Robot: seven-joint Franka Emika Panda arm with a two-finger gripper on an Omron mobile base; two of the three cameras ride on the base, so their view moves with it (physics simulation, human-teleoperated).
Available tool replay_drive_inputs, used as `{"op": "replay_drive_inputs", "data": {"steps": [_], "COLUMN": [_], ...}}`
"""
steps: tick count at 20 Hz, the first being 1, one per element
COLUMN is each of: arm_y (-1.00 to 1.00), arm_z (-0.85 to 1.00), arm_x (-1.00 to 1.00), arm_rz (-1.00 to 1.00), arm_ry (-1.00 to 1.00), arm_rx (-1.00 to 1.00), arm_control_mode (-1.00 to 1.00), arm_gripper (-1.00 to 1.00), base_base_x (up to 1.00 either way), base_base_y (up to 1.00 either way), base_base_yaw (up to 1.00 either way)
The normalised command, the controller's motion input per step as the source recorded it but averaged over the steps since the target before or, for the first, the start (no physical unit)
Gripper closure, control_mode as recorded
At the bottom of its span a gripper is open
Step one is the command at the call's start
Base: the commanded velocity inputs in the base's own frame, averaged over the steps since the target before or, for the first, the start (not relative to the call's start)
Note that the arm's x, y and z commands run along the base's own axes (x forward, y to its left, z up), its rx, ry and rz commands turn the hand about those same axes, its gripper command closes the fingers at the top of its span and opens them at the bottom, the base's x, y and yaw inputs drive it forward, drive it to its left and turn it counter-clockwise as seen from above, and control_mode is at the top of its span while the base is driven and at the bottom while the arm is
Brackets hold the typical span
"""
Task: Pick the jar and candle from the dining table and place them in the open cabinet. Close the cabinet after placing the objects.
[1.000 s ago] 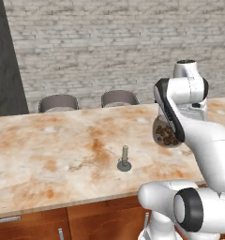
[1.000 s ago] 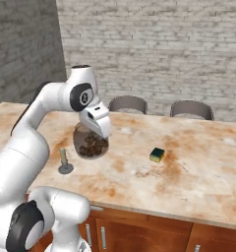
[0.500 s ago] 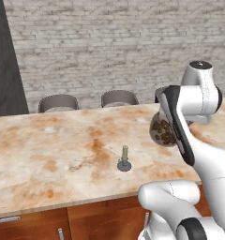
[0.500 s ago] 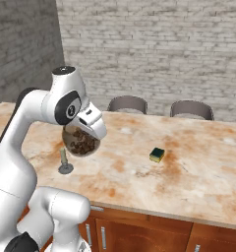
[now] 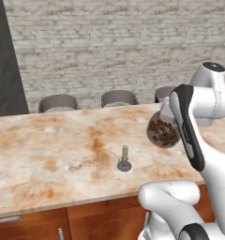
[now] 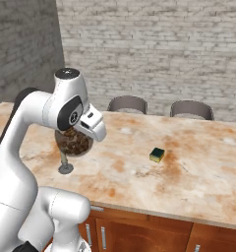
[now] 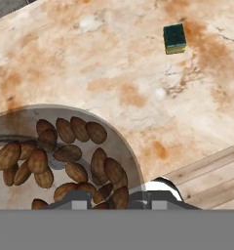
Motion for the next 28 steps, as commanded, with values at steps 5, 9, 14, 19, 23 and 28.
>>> {"op": "replay_drive_inputs", "data": {"steps": [5,9,14,19,23,28], "arm_y": [0.0,0.0,0.0,0.0,0.0,0.0], "arm_z": [0.0,0.0,0.0,0.0,0.0,0.0], "arm_x": [0.0,0.0,0.0,0.0,0.0,0.0], "arm_rz": [0.0,0.0,0.0,0.0,0.0,0.0], "arm_ry": [0.01,0.0,0.0,0.0,0.0,0.0], "arm_rx": [0.0,0.0,0.0,0.0,0.0,0.0], "arm_control_mode": [-1.0,-1.0,-1.0,-1.0,-1.0,-1.0], "arm_gripper": [1.0,1.0,1.0,1.0,1.0,1.0], "base_base_x": [0.0,0.0,0.0,0.0,0.0,0.0], "base_base_y": [0.0,0.0,0.0,0.0,0.0,0.0], "base_base_yaw": [0.0,0.0,0.0,0.0,0.0,0.0]}}
